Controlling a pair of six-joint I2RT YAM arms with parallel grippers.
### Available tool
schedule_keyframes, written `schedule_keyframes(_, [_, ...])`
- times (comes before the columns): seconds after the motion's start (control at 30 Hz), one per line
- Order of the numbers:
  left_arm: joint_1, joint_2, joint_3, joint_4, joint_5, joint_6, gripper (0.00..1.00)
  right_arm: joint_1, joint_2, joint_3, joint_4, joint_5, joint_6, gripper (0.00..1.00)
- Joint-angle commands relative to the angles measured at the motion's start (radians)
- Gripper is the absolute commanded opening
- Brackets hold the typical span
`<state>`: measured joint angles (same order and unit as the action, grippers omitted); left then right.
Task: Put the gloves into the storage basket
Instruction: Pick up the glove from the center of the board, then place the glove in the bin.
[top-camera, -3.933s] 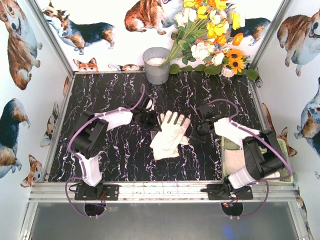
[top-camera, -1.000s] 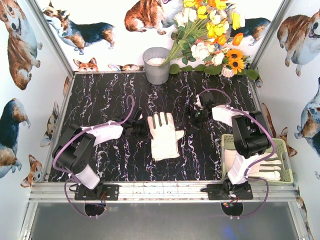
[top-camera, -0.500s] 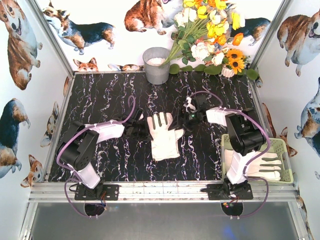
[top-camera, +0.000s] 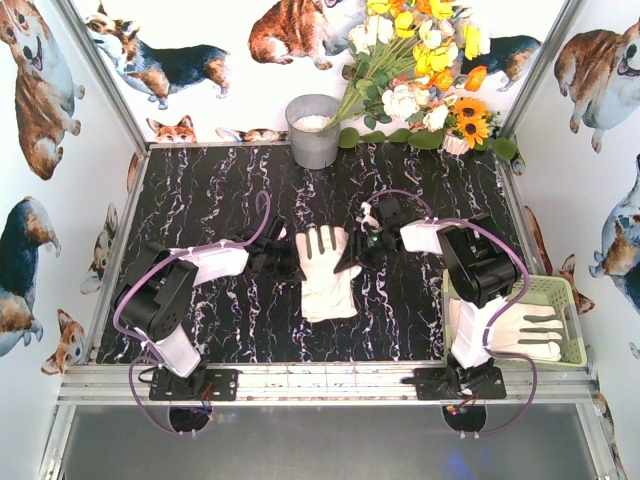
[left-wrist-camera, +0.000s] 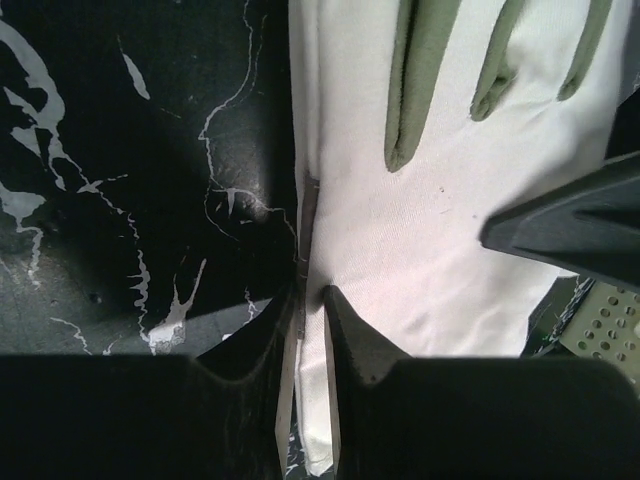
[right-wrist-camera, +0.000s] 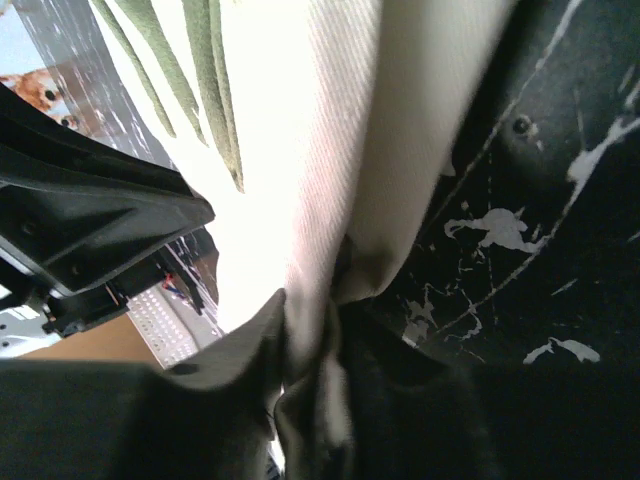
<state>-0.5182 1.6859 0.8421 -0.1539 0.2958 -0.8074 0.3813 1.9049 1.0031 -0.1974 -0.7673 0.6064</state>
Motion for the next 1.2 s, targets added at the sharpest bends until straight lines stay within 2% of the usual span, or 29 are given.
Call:
schedule_keyframes(0.0, [0.004,-0.009,0.002,0.022,-0.002,0.004,0.12,0.013,-0.038,-0.028,0.04,0.008,0.009,0.16])
schedule_keyframes(0.1, [0.004,-0.027,0.004,0.017,-0.01,0.007,0.16,0.013,-0.097,-0.053,0.062,0.017,0.04,0.0])
schedule_keyframes(0.17, [0.004,-0.042,0.014,-0.001,-0.026,0.02,0.25,0.012,-0.139,-0.065,0.057,0.034,0.057,0.0])
schedule_keyframes(0.23, [0.006,-0.084,0.031,-0.041,-0.064,0.044,0.39,0.011,-0.188,-0.068,0.027,0.071,0.079,0.0])
schedule_keyframes(0.37, [0.02,-0.163,0.062,-0.136,-0.152,0.099,0.65,0.0,-0.311,-0.024,-0.181,0.213,0.132,0.0])
schedule_keyframes(0.47, [0.048,-0.228,0.058,-0.168,-0.19,0.116,0.76,-0.026,-0.409,0.023,-0.352,0.358,0.187,0.0])
schedule_keyframes(0.67, [0.125,-0.336,0.031,-0.224,-0.204,0.143,0.81,-0.193,-0.602,0.015,-0.499,0.506,0.306,0.0])
schedule_keyframes(0.93, [0.224,-0.439,0.015,-0.292,-0.201,0.189,0.82,-0.381,-0.739,0.207,-0.787,0.829,0.33,0.0])
schedule_keyframes(1.17, [0.276,-0.495,0.041,-0.362,-0.21,0.248,0.83,-0.506,-0.842,0.307,-1.04,1.095,0.47,0.0])
